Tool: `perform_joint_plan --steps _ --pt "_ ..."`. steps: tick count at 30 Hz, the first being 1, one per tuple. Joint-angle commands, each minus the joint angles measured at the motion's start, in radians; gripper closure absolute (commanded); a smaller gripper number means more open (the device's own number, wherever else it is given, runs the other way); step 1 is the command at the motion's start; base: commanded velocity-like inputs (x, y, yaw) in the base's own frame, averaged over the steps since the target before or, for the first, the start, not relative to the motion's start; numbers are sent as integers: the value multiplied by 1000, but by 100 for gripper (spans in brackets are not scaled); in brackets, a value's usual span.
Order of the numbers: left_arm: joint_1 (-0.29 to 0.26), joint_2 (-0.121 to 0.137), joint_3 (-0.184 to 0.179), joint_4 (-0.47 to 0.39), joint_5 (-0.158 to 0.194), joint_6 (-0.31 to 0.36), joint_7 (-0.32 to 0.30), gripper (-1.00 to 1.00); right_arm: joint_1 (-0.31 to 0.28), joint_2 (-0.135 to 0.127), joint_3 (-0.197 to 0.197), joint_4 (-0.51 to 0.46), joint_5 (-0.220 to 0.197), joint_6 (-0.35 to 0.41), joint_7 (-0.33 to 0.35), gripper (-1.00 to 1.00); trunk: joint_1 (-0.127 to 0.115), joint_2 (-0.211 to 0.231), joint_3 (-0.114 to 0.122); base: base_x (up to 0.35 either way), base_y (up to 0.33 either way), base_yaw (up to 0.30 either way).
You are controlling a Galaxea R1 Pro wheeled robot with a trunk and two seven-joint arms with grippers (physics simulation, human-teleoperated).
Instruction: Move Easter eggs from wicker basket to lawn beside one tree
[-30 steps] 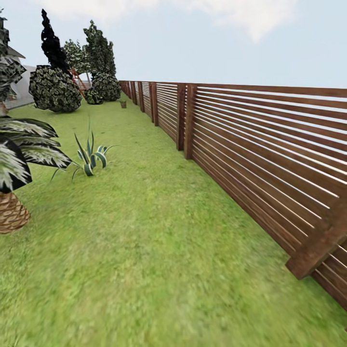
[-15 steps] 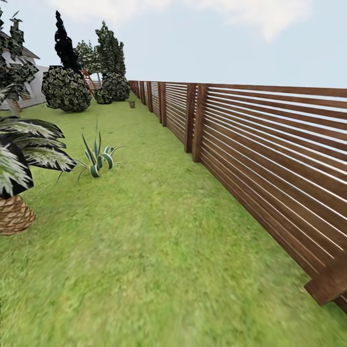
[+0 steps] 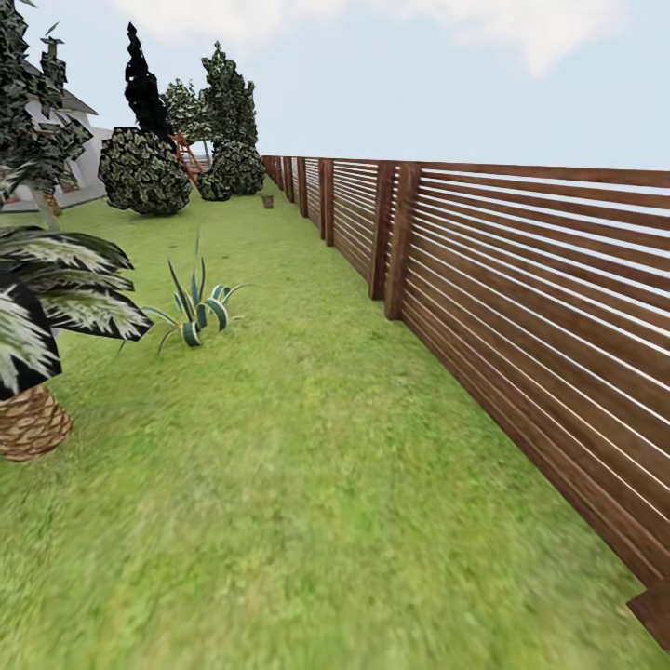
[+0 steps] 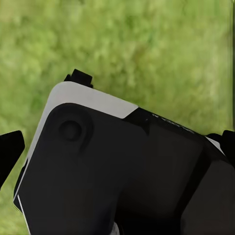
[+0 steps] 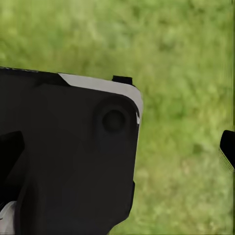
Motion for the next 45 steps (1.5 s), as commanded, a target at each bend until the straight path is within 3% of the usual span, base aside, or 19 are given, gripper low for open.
perform_joint_plan --steps 1,45 --pt "0 0 0 0 0 0 0 -100 0 0 1 0 0 1 0 -100 0 0 0 332 0 0" --pt "0 0 0 0 0 0 0 -100 0 1 3 -1 0 2 0 -100 0 0 0 332 0 33"
